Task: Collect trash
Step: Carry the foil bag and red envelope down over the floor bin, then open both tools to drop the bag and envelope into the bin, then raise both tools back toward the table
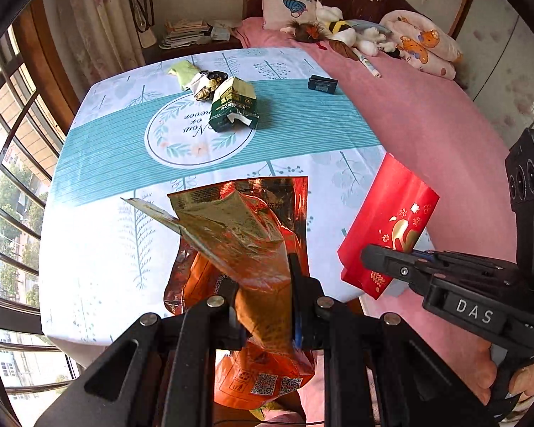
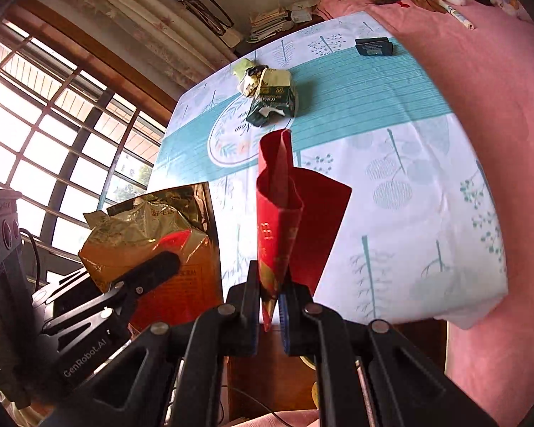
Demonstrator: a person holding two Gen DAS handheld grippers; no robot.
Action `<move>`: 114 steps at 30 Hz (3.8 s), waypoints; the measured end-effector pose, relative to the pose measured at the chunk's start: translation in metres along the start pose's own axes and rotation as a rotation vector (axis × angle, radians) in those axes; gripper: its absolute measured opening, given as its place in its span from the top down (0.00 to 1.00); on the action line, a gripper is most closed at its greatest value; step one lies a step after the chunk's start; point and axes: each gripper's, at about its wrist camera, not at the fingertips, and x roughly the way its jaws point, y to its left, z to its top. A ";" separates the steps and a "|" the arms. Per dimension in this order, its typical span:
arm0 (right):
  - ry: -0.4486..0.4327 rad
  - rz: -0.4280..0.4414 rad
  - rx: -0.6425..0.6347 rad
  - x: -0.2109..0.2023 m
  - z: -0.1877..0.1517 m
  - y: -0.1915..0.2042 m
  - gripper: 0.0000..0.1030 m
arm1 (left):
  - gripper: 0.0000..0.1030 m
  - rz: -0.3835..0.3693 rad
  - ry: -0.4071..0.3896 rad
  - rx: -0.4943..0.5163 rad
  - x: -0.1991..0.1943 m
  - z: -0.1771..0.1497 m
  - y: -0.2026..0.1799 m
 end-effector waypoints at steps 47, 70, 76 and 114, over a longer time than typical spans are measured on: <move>0.463 -0.197 0.011 0.359 -0.252 -0.149 0.59 | 0.11 0.132 0.422 -0.324 0.339 -0.284 0.079; 0.277 -0.118 0.085 0.193 -0.199 -0.075 0.58 | 0.05 0.164 0.208 -0.217 0.138 -0.207 0.061; 0.200 -0.100 0.058 0.117 -0.183 -0.038 0.58 | 0.01 0.191 0.133 -0.167 0.062 -0.168 0.044; -0.199 -0.093 -0.091 -0.034 0.005 0.015 0.58 | 0.01 0.205 -0.187 -0.146 -0.044 0.014 0.040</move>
